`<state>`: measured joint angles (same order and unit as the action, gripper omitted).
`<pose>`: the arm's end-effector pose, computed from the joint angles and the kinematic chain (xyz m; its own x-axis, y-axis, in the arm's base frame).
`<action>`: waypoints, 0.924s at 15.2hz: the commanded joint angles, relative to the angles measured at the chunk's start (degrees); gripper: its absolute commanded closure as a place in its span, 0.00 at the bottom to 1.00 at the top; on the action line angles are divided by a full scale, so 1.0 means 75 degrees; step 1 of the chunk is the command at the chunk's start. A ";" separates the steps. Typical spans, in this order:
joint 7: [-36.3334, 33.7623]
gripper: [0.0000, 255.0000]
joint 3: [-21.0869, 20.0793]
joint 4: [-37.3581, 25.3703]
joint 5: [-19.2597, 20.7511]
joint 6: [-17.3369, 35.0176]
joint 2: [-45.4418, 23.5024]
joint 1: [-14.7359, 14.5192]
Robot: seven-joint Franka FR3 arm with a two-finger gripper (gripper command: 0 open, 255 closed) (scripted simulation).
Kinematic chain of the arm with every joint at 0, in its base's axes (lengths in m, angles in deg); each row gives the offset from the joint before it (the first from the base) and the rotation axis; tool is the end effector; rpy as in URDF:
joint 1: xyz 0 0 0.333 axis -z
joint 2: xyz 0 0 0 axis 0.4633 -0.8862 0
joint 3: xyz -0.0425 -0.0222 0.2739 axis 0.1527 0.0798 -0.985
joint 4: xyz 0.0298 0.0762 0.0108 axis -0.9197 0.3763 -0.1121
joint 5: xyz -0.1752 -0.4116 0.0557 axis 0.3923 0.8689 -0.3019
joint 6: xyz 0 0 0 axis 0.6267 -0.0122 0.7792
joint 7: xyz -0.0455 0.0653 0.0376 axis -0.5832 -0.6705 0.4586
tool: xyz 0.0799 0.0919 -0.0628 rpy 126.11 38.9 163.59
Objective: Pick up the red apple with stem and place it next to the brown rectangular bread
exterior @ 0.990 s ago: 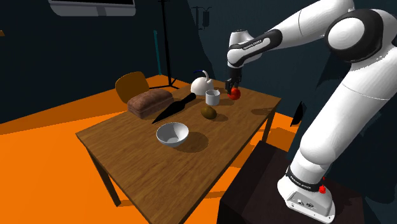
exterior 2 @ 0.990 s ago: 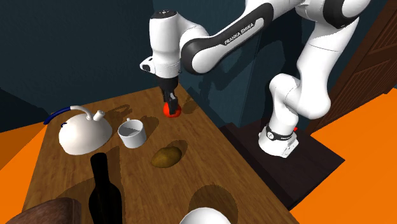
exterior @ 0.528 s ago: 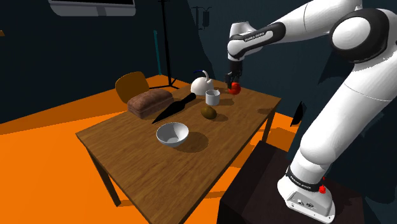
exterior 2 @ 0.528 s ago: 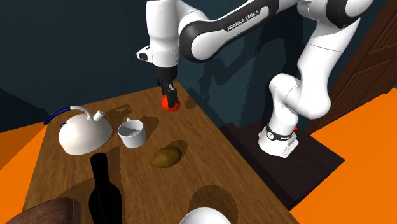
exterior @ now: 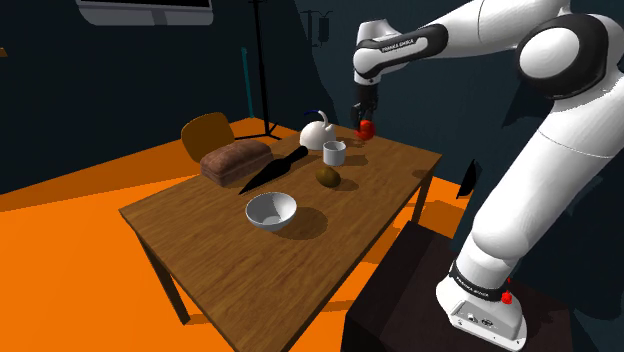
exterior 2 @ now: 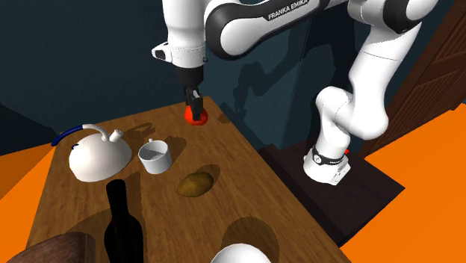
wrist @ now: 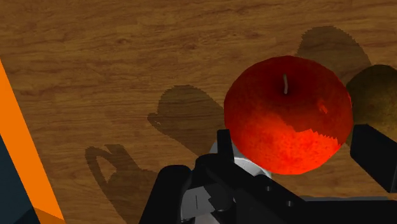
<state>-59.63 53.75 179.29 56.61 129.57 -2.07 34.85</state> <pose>0.5486 -0.2217 0.4404 0.9973 -0.0581 0.0460 -0.0635 -0.9900 0.1262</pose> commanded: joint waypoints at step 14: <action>-0.1469 1.00 -0.0818 -0.4073 -0.0444 -0.1080 -0.3217 -0.0848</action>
<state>-69.91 47.95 151.78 53.48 122.34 -23.94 28.90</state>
